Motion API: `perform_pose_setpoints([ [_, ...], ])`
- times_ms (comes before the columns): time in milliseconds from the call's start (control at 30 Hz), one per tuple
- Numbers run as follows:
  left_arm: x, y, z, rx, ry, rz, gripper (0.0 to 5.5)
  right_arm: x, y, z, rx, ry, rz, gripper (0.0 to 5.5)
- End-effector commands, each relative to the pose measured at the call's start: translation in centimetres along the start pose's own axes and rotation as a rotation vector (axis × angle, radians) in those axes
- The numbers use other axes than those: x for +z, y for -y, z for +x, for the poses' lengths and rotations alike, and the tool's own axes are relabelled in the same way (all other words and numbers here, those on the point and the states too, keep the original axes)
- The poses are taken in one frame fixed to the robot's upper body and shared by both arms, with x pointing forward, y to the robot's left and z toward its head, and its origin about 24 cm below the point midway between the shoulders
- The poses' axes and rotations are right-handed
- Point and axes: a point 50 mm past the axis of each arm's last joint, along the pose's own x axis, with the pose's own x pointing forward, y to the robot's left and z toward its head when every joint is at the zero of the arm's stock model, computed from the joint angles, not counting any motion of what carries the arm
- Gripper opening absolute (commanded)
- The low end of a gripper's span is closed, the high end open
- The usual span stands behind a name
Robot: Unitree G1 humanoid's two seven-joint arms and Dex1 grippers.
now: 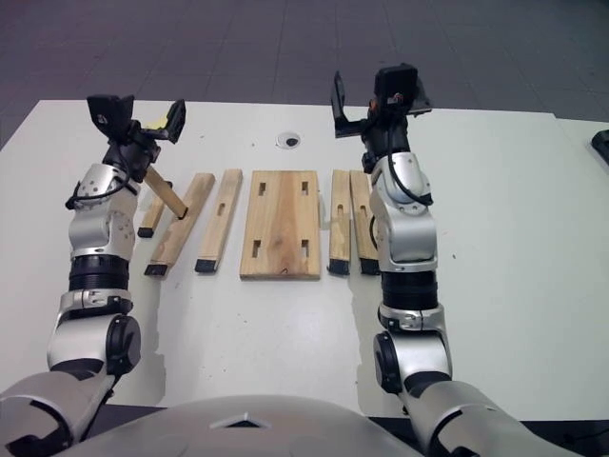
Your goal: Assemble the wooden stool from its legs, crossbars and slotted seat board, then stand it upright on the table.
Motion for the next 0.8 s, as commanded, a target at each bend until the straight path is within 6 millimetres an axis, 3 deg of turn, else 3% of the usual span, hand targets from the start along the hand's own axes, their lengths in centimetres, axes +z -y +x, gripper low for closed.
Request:
perform_pose_setpoints([
  [33, 4.1, 0.3, -0.1, 0.035, 0.166, 0.028, 5.37, -0.6, 0.3, -0.4, -0.014, -0.018, -0.003, 5.4],
  [167, 5.6, 0.3, -1.3, 0.079, 0.21, 0.085, 5.37, -0.7, 0.8, -0.4, -0.034, -0.019, -0.007, 5.4],
  [367, 3.6, 0.4, -6.2, 0.1, 0.058, 0.107, 5.37, -0.8, 1.2, -0.5, -0.051, -0.014, -0.018, 5.4],
  [500, 3.5, 0.5, -7.6, 0.099, 0.006, 0.083, 5.37, -1.1, 1.9, -0.9, -0.077, -0.025, -0.023, 5.4],
  [633, 1.7, 2.8, -9.9, 0.003, -0.105, -0.003, 5.37, -0.9, 2.7, -1.0, -0.079, -0.027, -0.054, 5.4],
  [800, -0.9, 2.8, -12.3, 0.015, -0.239, -0.014, 5.37, -1.0, 2.7, -1.5, -0.078, -0.034, -0.062, 5.4],
])
